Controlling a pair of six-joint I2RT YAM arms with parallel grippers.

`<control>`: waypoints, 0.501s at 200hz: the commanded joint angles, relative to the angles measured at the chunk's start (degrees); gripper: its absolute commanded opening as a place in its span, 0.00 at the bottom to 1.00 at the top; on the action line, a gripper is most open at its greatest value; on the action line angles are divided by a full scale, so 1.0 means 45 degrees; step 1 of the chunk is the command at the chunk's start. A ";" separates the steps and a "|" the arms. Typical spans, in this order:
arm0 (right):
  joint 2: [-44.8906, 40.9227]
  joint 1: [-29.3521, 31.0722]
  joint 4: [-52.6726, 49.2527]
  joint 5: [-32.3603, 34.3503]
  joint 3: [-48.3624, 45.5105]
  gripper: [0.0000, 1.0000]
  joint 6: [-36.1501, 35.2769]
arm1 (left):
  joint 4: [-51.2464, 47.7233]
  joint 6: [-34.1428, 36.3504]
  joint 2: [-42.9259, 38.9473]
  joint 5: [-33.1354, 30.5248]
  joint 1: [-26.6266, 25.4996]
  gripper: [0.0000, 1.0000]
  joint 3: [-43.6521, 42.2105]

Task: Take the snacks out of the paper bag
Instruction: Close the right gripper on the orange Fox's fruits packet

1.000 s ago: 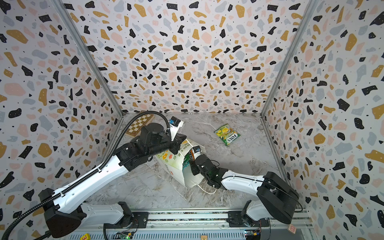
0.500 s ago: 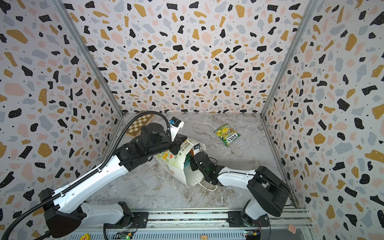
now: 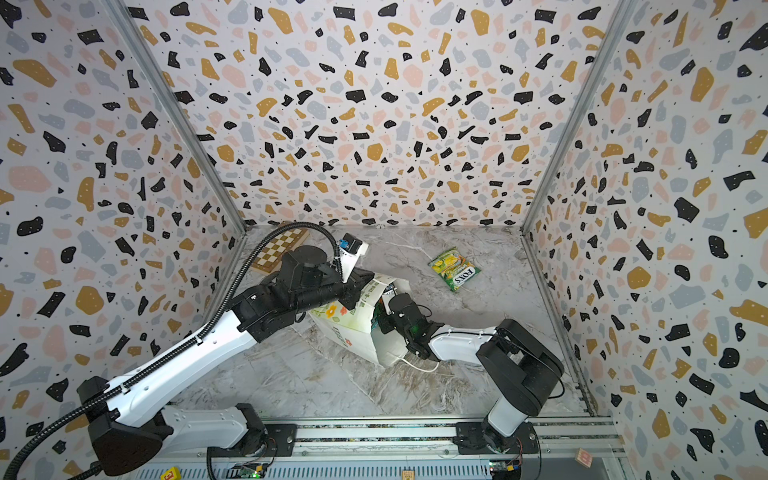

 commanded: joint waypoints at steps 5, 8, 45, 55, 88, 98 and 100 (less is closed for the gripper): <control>-0.0097 -0.0174 0.0062 -0.0470 0.0549 0.00 -0.0455 | 0.0296 0.0271 -0.0206 -0.0105 -0.0027 0.00 0.0205; -0.0128 -0.0195 0.0008 -0.0457 0.0540 0.00 -0.0462 | 0.0289 0.0270 -0.0200 -0.0127 -0.0028 0.00 0.0202; -0.1085 -0.0284 -0.0561 -0.0485 0.0110 0.00 -0.0525 | 0.0236 0.0203 -0.0160 -0.0681 -0.0023 0.00 0.0200; -0.1480 -0.0304 -0.0760 -0.0504 -0.0081 0.00 -0.0477 | 0.0254 0.0186 -0.0128 -0.0816 -0.0026 0.00 0.0193; -0.2922 -0.0430 -0.1522 -0.0869 -0.0731 0.00 -0.0442 | 0.0288 0.0029 0.0009 -0.1205 -0.0028 0.00 0.0209; -0.3370 -0.0506 -0.1820 -0.1143 -0.0860 0.00 -0.0457 | 0.0291 -0.0043 0.0086 -0.1314 -0.0015 0.00 0.0220; -0.3455 -0.0525 -0.1879 -0.1197 -0.0897 0.00 -0.0444 | 0.0291 -0.0059 0.0080 -0.1334 -0.0015 0.00 0.0231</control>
